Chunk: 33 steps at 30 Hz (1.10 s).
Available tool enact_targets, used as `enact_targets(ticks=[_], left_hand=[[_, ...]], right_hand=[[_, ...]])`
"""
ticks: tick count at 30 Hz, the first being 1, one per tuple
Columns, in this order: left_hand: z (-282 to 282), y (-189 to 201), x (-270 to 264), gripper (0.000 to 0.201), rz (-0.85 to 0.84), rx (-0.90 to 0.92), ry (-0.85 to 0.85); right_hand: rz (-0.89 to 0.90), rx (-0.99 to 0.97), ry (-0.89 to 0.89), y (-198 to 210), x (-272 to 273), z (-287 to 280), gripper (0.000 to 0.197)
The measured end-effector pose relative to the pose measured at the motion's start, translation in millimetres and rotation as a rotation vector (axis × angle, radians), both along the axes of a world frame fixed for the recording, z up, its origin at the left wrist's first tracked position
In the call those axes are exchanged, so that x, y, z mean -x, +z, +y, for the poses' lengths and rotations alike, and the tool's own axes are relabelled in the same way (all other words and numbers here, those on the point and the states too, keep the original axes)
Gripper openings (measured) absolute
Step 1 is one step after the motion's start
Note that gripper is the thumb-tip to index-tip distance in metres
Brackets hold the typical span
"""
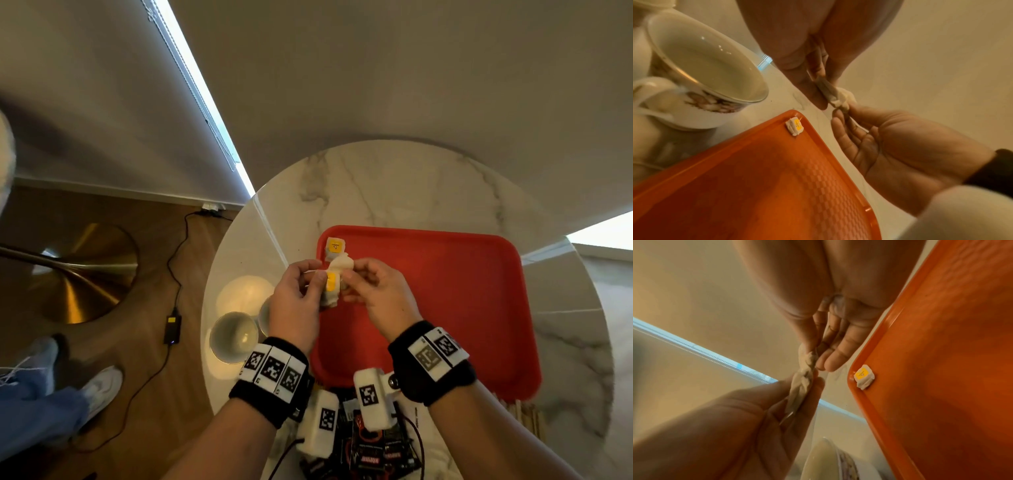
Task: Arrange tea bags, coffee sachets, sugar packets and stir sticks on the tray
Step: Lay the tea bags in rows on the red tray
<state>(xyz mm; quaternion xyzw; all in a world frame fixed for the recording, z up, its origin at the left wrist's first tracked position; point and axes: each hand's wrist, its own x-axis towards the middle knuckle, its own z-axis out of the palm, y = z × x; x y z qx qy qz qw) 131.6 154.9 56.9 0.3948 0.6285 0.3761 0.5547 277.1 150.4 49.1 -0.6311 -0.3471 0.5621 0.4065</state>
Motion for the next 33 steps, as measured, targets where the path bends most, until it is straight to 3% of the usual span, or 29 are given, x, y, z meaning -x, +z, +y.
enact_targets(ticks=[7,13,17,21,23,25,28,33], left_hand=[[-11,-10,20,0.009,0.09,0.006,0.034],[-18,-10,34,0.009,0.05,0.014,0.045],[-20,-11,37,0.008,0.087,-0.008,0.052],[-20,-10,31,0.007,0.075,0.006,0.047],[-18,-11,26,0.006,0.083,-0.013,0.031],[-15,-10,19,0.005,0.097,-0.038,0.007],[-12,-10,9,0.007,0.11,-0.023,-0.034],[-23,-7,7,0.01,0.163,0.004,-0.095]], right_hand=[[-0.32,0.133,0.026,-53,-9,22,0.009],[-0.432,0.208,0.138,-88,4,43,0.016],[-0.541,0.222,0.174,-85,8,48,0.009],[-0.686,0.21,0.188,-54,4,34,0.028],[-0.618,0.139,0.18,-32,5,15,0.035],[-0.394,0.088,0.198,-11,8,-6,0.036],[-0.119,0.079,0.189,1,10,-28,0.015],[-0.212,0.125,0.107,-20,-3,-30,0.005]])
